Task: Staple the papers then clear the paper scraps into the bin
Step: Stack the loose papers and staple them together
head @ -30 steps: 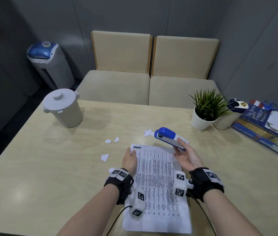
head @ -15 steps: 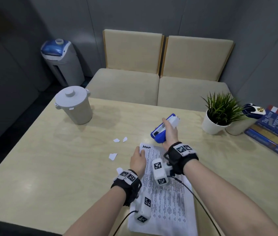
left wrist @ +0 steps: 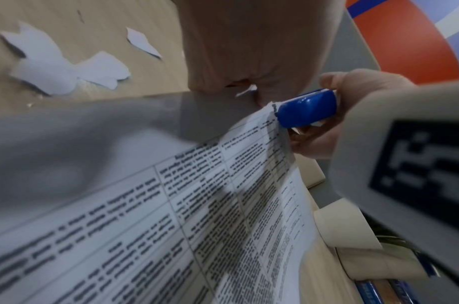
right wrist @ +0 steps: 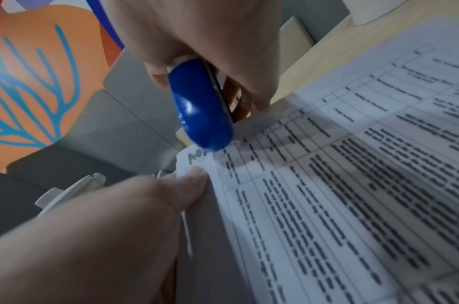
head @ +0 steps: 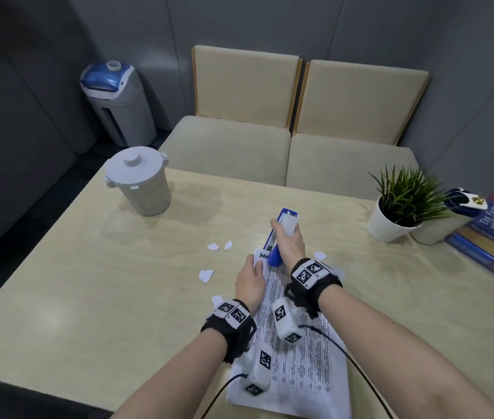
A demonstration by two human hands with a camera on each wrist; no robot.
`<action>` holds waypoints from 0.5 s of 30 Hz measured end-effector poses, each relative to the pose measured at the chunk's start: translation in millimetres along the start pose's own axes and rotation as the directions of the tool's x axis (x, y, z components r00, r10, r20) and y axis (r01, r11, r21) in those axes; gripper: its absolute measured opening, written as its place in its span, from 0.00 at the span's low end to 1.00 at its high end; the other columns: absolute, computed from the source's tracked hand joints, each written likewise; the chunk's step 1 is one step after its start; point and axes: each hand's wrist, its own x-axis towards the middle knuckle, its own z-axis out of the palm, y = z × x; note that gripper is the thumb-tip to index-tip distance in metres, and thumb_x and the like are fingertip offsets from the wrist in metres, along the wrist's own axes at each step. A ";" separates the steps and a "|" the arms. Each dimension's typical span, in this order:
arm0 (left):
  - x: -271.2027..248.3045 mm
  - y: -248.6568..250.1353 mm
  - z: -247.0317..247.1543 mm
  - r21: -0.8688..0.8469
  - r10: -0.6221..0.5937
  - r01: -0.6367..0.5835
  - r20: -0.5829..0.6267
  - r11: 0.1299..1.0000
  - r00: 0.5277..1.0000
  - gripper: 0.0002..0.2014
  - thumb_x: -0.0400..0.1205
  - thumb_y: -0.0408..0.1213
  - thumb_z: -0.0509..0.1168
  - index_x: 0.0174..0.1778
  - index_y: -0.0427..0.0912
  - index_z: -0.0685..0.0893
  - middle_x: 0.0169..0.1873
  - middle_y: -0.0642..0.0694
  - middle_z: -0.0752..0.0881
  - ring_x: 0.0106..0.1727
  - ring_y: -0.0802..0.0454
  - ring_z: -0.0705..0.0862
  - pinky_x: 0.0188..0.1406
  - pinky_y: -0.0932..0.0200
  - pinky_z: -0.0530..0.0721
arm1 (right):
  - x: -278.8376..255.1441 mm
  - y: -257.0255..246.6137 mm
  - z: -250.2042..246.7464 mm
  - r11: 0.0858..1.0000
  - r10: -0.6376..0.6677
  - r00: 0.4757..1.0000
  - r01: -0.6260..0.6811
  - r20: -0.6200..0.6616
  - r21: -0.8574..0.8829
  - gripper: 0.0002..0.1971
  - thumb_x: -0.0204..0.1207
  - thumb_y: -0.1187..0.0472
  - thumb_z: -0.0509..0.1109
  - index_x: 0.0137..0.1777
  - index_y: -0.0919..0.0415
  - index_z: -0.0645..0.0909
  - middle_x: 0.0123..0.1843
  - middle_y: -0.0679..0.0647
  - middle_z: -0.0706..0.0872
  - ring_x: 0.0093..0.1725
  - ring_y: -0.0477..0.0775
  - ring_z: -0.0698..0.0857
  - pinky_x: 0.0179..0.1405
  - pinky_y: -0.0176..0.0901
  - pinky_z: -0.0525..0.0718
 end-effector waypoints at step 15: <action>9.7 -6.4 -0.4 -0.086 -0.047 0.045 -0.019 0.995 0.999 0.11 0.83 0.46 0.59 0.50 0.41 0.71 0.49 0.41 0.87 0.50 0.42 0.85 0.52 0.41 0.83 | 13.8 -1.0 17.6 0.962 0.045 0.998 -0.033 0.037 -0.272 0.21 0.70 0.41 0.62 0.51 0.58 0.79 0.42 0.53 0.83 0.46 0.60 0.80 0.47 0.46 0.74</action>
